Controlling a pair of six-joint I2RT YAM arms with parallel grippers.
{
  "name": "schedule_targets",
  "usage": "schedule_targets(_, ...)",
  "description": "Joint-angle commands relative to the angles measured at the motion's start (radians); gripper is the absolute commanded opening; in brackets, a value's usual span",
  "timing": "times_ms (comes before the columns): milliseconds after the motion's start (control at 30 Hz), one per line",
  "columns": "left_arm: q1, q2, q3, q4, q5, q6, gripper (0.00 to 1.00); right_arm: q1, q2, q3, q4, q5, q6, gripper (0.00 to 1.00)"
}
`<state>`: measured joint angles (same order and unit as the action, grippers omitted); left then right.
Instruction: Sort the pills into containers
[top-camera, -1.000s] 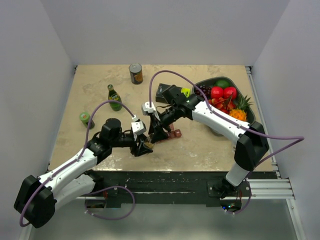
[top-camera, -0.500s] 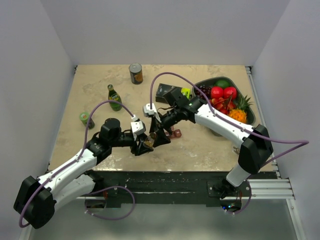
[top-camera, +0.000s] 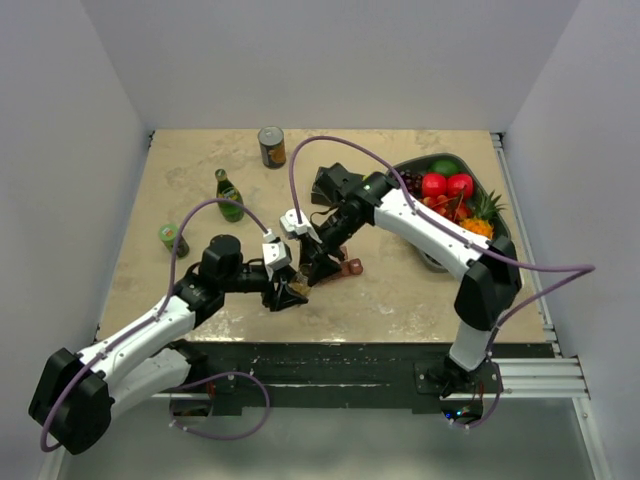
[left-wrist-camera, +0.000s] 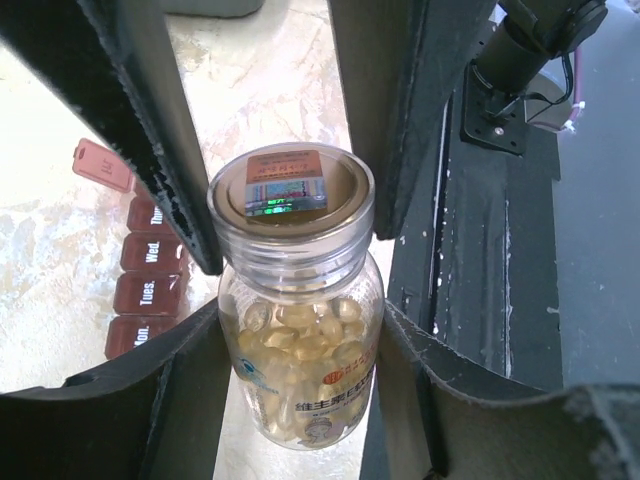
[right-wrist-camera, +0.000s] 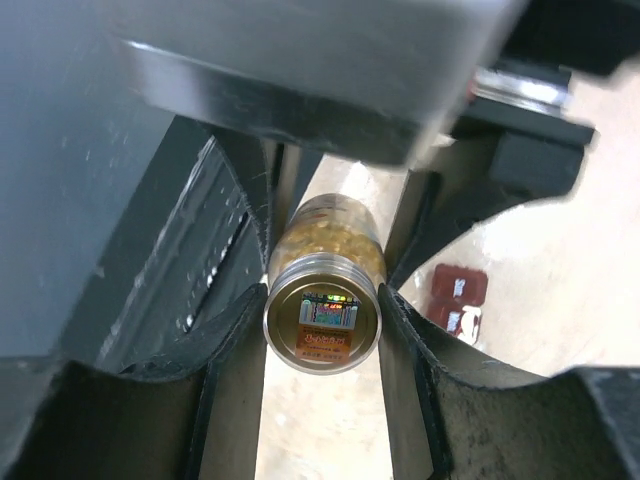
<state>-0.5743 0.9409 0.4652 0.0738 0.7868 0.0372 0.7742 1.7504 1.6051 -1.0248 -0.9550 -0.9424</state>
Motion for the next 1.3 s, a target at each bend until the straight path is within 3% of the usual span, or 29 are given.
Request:
schedule_targets(0, -0.001, 0.007, 0.016, 0.046, 0.080, 0.001, 0.00, 0.002, 0.102, 0.197, -0.374, -0.099, -0.414, 0.34)
schedule_targets(167, -0.002, -0.001, 0.013, 0.046, 0.063, 0.007, 0.00, -0.004, 0.090, 0.219, -0.351, -0.057, -0.375, 0.35)
schedule_targets(333, -0.002, -0.001, 0.020, 0.029, 0.034, 0.023, 0.00, -0.044, 0.028, 0.184, -0.220, -0.016, -0.222, 0.37)
schedule_targets(633, -0.001, -0.024, 0.021, 0.024, 0.008, 0.027, 0.00, -0.098, -0.100, 0.020, -0.002, 0.090, -0.012, 0.39)
schedule_targets(900, -0.002, -0.080, 0.020, 0.053, -0.090, 0.024, 0.00, -0.193, -0.317, -0.347, 0.371, 0.347, 0.200, 0.46)
schedule_targets(1067, -0.001, -0.145, 0.000, 0.124, -0.161, -0.005, 0.00, -0.240, -0.448, -0.584, 0.514, 0.470, 0.212, 0.54)
schedule_targets(1267, -0.002, -0.180, -0.031, 0.196, -0.195, -0.065, 0.00, -0.240, -0.476, -0.727, 0.581, 0.551, 0.186, 0.57)
